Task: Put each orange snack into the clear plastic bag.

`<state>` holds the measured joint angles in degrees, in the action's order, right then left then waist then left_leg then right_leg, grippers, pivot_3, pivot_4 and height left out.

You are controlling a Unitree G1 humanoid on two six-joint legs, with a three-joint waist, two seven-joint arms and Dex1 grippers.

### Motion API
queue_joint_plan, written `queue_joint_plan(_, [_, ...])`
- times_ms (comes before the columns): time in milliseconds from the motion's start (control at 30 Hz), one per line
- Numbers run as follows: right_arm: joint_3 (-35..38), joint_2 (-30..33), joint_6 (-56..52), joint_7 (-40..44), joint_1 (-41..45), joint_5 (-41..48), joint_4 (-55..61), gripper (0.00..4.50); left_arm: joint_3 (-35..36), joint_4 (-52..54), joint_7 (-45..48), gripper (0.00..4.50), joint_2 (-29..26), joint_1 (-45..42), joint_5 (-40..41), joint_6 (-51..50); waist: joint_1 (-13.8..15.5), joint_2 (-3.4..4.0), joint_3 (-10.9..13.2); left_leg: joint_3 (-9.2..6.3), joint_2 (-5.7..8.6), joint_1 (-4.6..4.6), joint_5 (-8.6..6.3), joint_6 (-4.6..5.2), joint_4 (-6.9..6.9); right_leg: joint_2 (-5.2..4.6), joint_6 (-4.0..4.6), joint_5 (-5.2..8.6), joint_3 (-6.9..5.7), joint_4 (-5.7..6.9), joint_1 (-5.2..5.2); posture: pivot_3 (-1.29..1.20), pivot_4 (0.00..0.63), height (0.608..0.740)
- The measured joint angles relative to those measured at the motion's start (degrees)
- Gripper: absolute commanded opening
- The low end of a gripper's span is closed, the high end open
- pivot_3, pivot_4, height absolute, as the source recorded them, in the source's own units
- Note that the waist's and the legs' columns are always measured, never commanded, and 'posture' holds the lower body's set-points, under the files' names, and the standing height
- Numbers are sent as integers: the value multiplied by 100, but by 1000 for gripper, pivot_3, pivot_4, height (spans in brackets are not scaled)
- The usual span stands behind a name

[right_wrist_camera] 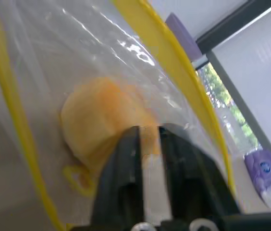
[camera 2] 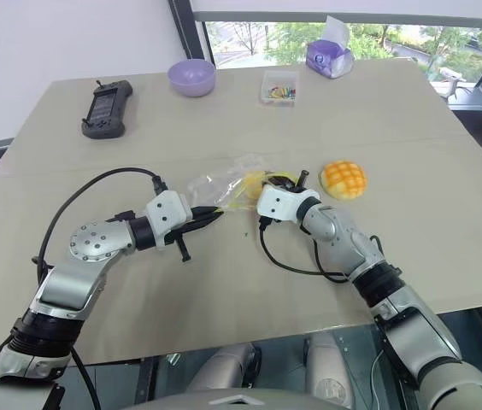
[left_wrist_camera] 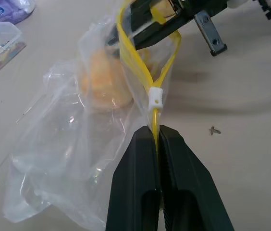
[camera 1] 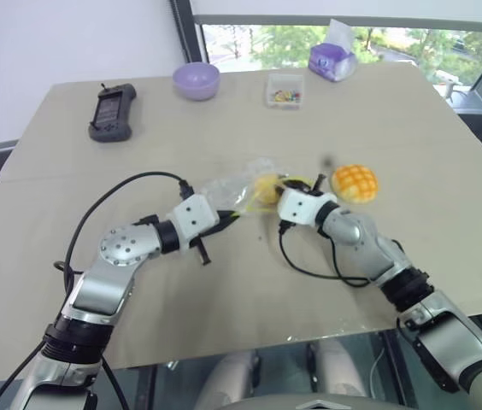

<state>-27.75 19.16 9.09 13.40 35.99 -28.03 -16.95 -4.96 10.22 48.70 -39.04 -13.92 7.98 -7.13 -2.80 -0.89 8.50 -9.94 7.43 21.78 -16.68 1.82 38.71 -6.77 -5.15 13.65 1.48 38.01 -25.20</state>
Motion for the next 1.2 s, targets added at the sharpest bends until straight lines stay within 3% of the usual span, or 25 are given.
queue_joint_plan(100, [9,16,69,7,50,-76,2,3797,0,-27,-3,0,2,-2,0,10,21,0,0,-1,0,-1,0,0,0,1,0,0,-1,1,0,0,150,740])
queue_joint_plan(167, [10,39,138,14,52,-107,18,4476,0,-28,-12,0,12,-15,0,15,24,0,0,-1,0,-1,0,0,0,1,0,0,-1,1,0,0,150,740])
queue_joint_plan(367, [197,314,219,176,-91,-84,244,4476,15,-71,-151,0,174,-85,24,-136,50,0,0,-2,0,2,0,0,0,0,0,-1,-2,-1,0,0,150,740])
queue_joint_plan(533, [735,541,-47,784,-482,545,809,4476,167,-105,-349,0,371,-240,174,-577,47,0,0,-2,0,2,0,0,1,0,0,-1,-2,0,1,0,150,740])
queue_joint_plan(867, [2240,386,-1968,1246,-1120,2137,2009,4476,520,-193,-489,0,723,-692,829,-1380,84,-1,0,-2,1,4,0,0,6,-2,-3,-4,-1,-1,2,0,150,740])
queue_joint_plan(1000, [2666,367,-2826,1089,-1463,2336,2133,4476,1059,-189,-754,0,1080,-1160,1702,-2190,94,-1,0,-5,0,8,0,0,13,-2,-4,-5,-3,1,2,0,150,740])
queue_joint_plan(1100, [2806,190,-3349,1009,-1571,2531,2127,4476,1881,-181,-1249,0,1494,-1645,3043,-3259,35,0,-1,2,1,6,0,0,19,-3,-6,-7,5,4,1,0,150,740])
queue_joint_plan(1200, [2848,15,-3586,960,-1529,2669,2041,4476,2053,-177,-1202,0,1551,-1345,3596,-3703,-11,13,-9,11,0,-4,0,0,13,1,-7,-7,16,6,1,0,150,740])
